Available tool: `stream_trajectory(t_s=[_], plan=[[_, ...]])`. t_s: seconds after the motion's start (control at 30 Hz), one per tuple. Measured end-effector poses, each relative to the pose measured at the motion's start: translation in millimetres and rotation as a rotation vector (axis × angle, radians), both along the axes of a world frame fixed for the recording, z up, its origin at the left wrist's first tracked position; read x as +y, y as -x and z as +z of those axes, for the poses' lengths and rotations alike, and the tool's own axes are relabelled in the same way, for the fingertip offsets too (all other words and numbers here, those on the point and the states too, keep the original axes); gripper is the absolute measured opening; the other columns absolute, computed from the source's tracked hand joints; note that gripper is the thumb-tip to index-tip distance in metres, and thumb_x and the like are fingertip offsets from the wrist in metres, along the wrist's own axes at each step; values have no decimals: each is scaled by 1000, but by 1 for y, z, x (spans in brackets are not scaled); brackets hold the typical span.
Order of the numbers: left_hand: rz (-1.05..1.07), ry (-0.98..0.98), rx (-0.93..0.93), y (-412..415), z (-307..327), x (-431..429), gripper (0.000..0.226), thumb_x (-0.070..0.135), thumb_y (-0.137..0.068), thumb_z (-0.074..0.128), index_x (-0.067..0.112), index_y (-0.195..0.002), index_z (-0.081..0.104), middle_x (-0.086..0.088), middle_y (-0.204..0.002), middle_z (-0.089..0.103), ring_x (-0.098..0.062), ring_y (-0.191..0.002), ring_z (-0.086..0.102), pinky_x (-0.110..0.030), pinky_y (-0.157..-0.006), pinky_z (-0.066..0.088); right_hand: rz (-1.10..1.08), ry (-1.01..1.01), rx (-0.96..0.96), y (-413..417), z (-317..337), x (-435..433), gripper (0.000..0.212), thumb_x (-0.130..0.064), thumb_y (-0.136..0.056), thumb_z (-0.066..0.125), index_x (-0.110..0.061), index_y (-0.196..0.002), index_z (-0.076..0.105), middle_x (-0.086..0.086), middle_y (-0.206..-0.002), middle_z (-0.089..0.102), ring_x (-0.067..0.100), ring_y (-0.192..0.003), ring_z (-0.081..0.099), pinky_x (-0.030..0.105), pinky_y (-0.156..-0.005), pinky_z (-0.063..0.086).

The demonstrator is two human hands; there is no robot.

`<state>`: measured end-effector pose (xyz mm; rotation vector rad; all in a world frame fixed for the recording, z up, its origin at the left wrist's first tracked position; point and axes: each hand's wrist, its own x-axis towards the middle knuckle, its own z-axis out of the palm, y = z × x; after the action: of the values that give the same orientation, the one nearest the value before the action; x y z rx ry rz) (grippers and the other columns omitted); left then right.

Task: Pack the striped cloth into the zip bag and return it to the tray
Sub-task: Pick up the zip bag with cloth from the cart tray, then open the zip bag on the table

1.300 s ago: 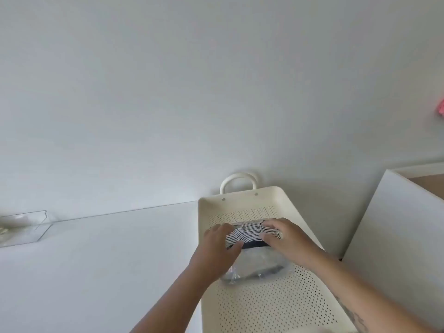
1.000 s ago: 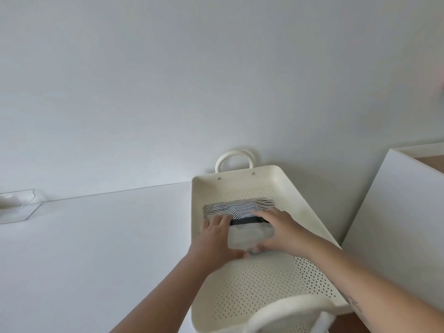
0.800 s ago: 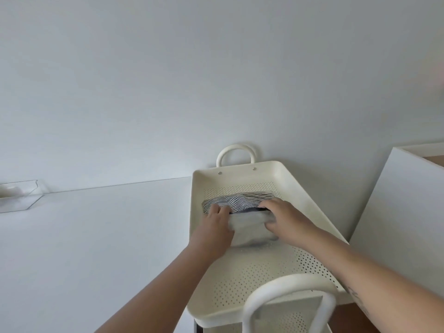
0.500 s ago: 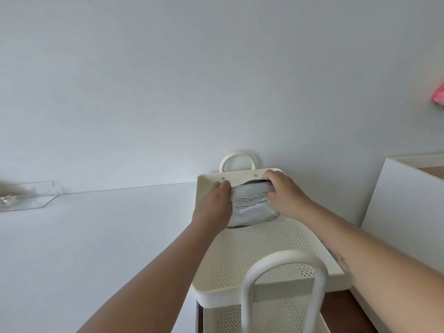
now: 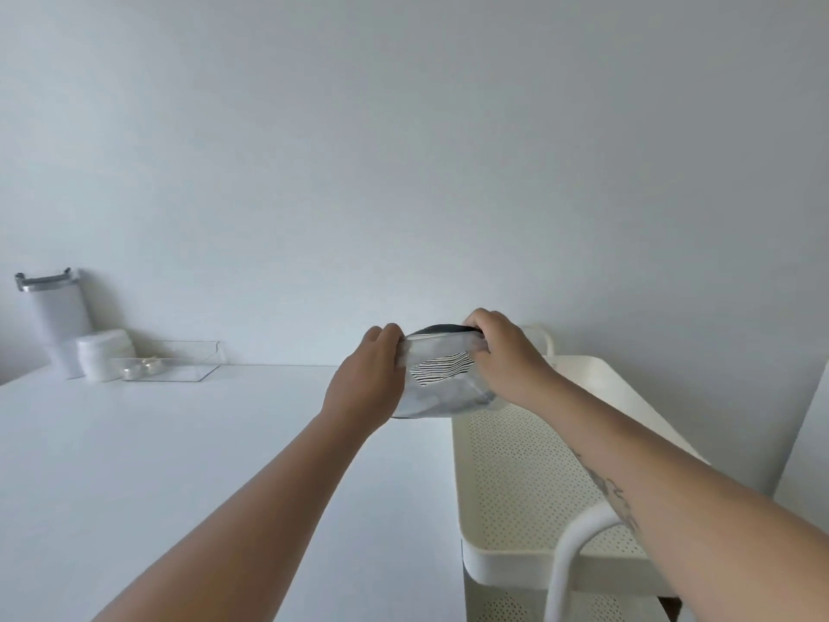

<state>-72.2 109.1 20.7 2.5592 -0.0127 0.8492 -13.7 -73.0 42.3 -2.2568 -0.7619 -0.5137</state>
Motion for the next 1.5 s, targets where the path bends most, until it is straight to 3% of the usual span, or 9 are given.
stream_trajectory(t_s=[0.43,0.6,0.77,0.87,1.0,1.17,1.3,1.4,1.5], plan=[[251,120,37,79,-82,126,18,16,-89,44,26,-103,42,3,-107,49,-23,-74,55,-42,-58,52,206,-20,155,50,-87,144,33,1,-83,42,-21,-105,53,1,-105,52,19,-96,53,40,-82,50],[148,252,86,102,-118,143,80,56,-71,69,35,-135,27,13,-128,36,-10,-110,50,-33,-84,49,205,57,119,61,-129,139,53,-18,-84,60,-35,-129,38,-7,-119,44,15,-114,41,30,-90,44],[-26,452,71,125,-144,146,109,65,-53,81,47,-140,19,42,-130,21,4,-122,38,-19,-99,37,234,-159,252,75,-151,123,90,-48,-68,79,-41,-141,27,-16,-129,34,3,-122,33,22,-99,32],[-48,555,41,132,-146,144,93,67,-57,77,55,-133,25,38,-128,29,10,-109,47,-10,-82,46,314,-316,439,84,-156,115,97,-61,-60,78,-44,-141,26,-23,-133,33,-16,-126,29,17,-102,27],[-54,706,50,135,-142,144,45,47,-77,72,53,-115,48,16,-115,59,-4,-87,65,-15,-68,51,284,-403,488,90,-157,113,59,-49,-82,63,-39,-134,39,-19,-136,40,-28,-118,31,10,-97,25],[-71,805,70,137,-140,146,30,34,-78,75,40,-104,60,11,-102,69,-16,-86,69,-26,-71,53,312,-346,534,90,-157,106,33,-25,-94,54,-48,-118,50,-21,-126,44,-18,-114,40,7,-95,30],[-55,874,63,136,-139,150,19,29,-80,73,25,-84,55,-11,-84,65,-19,-68,56,-34,-65,41,313,-331,573,90,-160,105,27,-17,-90,59,-36,-109,59,-14,-115,52,-2,-106,53,14,-87,39],[-9,822,51,135,-142,150,25,28,-82,72,20,-80,49,-21,-77,55,-17,-59,49,-26,-56,40,259,-329,527,90,-161,105,11,-19,-85,65,-25,-89,57,-3,-94,57,8,-79,54,18,-71,42],[78,743,5,131,-145,151,29,29,-79,73,20,-78,47,-13,-68,50,-15,-51,41,-21,-49,39,255,-349,473,89,-163,107,20,-18,-85,66,-21,-76,49,-5,-73,49,8,-65,42,15,-60,35]])
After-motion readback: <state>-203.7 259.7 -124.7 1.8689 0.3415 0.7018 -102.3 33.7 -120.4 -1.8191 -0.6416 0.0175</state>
